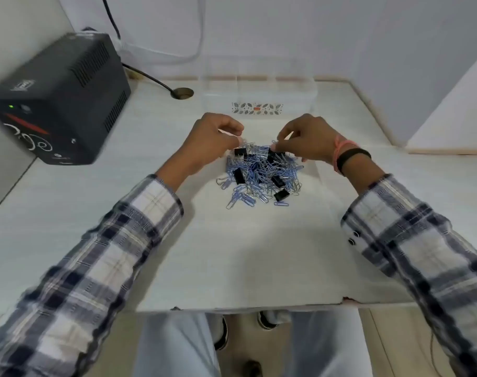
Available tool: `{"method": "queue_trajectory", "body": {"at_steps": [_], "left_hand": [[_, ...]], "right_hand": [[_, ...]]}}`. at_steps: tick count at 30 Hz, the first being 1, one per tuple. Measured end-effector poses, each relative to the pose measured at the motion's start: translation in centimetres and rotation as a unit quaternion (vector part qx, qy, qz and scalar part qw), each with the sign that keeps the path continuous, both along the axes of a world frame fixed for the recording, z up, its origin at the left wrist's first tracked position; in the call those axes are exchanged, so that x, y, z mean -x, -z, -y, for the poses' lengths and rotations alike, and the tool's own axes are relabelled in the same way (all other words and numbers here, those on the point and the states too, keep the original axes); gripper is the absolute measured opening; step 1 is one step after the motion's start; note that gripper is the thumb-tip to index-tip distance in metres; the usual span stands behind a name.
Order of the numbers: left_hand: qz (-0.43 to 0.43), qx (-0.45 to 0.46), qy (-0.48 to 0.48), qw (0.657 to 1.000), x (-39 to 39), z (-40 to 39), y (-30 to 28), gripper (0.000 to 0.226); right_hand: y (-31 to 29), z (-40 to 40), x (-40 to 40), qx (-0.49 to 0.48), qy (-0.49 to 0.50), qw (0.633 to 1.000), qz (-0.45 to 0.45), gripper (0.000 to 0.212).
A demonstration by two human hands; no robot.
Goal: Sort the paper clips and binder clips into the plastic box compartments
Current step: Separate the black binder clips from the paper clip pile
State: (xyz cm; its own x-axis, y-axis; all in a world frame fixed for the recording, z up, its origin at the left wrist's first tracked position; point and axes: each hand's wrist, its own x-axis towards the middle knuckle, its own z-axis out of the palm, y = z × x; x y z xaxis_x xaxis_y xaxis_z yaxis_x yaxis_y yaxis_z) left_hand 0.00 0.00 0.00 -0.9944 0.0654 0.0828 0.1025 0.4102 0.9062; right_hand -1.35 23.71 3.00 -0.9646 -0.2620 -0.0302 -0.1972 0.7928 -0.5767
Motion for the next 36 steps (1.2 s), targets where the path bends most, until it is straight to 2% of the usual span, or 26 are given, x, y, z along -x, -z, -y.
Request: {"method": "queue_trajectory", "body": {"at_steps": [3, 6, 11, 13, 15, 18, 21, 26, 28, 30, 33, 36], "left_hand": [[0.004, 0.056, 0.012, 0.998, 0.4, 0.1, 0.4, 0.032], [0.014, 0.084, 0.041, 0.996, 0.3, 0.2, 1.3, 0.035], [-0.013, 0.06, 0.045, 0.997, 0.2, 0.4, 2.3, 0.034], [-0.023, 0.033, 0.031, 0.999, 0.2, 0.6, 3.0, 0.035], [-0.034, 0.008, 0.019, 0.999, 0.2, 0.8, 3.6, 0.034], [-0.043, -0.029, 0.023, 0.998, 0.1, 0.9, 3.8, 0.035], [-0.056, -0.05, 0.027, 0.997, -0.4, 0.8, 3.6, 0.037], [-0.067, -0.097, 0.028, 0.993, -1.5, 0.7, 2.9, 0.036], [-0.074, -0.118, 0.022, 0.99, -1.6, 0.9, 2.7, 0.034], [-0.078, -0.127, 0.011, 0.989, -1.6, 1.1, 2.6, 0.034], [-0.068, -0.181, -0.002, 0.981, -1.5, 1.0, 2.3, 0.032], [-0.008, -0.33, -0.024, 0.944, -1.2, 0.7, 2.0, 0.034]], "right_hand": [[0.1, 0.5, 0.3, -0.041, -0.01, 0.999, -0.006, 0.03], [0.8, 1.0, 0.4, -0.036, -0.008, 0.999, -0.013, 0.028], [1.5, 1.1, 0.3, 0.013, 0.033, 0.997, -0.062, 0.021], [2.1, 0.7, 0.4, 0.083, 0.055, 0.993, -0.067, 0.022], [2.6, 0.2, 0.5, 0.191, 0.067, 0.979, -0.026, 0.024], [2.7, -0.3, 0.7, 0.347, 0.093, 0.931, 0.066, 0.029], [2.1, -0.5, 0.5, 0.413, 0.103, 0.899, 0.107, 0.033], [1.5, -0.1, -0.7, 0.466, 0.075, 0.87, 0.143, 0.032], [1.4, 0.3, -1.0, 0.461, 0.063, 0.872, 0.155, 0.027], [1.6, 0.5, -1.2, 0.407, 0.045, 0.903, 0.133, 0.018], [2.3, 0.0, -1.2, 0.218, -0.019, 0.975, 0.043, 0.013], [2.5, -0.6, -1.2, 0.09, -0.065, 0.994, 0.002, 0.022]]}}
